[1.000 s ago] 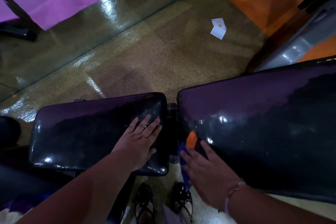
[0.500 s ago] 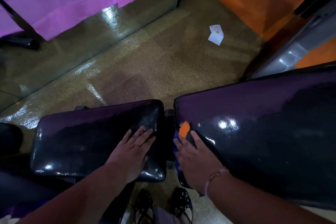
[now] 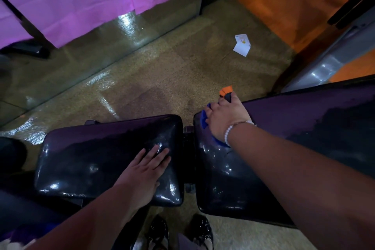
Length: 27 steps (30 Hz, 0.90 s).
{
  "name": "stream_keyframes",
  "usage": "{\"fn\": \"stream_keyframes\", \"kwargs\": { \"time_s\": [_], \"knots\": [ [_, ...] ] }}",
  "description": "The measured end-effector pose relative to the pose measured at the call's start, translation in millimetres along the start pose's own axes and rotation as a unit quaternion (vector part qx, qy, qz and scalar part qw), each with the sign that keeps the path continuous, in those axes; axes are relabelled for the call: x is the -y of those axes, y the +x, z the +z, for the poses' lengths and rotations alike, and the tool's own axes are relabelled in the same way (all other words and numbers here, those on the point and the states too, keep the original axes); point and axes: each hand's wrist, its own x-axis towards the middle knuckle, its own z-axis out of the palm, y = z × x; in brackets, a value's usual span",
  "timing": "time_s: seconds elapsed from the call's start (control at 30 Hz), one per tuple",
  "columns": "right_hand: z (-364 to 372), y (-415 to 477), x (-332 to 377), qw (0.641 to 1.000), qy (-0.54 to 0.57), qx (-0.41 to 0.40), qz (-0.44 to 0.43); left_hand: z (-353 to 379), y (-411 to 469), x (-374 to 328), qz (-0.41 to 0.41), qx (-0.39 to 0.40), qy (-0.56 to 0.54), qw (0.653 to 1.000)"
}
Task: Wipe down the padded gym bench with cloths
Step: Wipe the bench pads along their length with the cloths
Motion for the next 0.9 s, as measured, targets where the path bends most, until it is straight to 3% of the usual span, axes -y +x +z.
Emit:
{"fn": "stream_keyframes", "kwargs": {
  "time_s": [0.3, 0.4, 0.47, 0.53, 0.63, 0.73, 0.9],
  "knots": [
    [23, -63, 18, 0.985, -0.001, -0.019, -0.174, -22, 2, -11, -0.025, -0.02, -0.058, 0.998],
    [41, -110, 15, 0.976, 0.0, -0.009, -0.217, -26, 4, -20, -0.049, 0.015, -0.094, 0.994],
    [47, -124, 3, 0.971, -0.009, -0.002, -0.238, -23, 0, -24, -0.063, -0.037, -0.104, 0.992],
    [37, -119, -20, 0.98, 0.005, -0.019, -0.196, -22, -5, -28, -0.071, -0.047, -0.088, 0.993],
    [16, -91, -56, 0.992, 0.006, -0.059, -0.108, -19, -7, -34, -0.061, 0.005, -0.067, 0.996],
    [5, -61, -75, 0.999, -0.006, -0.05, -0.018, -15, -5, -39, -0.045, 0.007, -0.041, 0.998],
    [9, -67, -42, 0.999, 0.002, -0.037, -0.01, -29, -9, -43, -0.073, 0.07, -0.087, 0.991]
  ]
}}
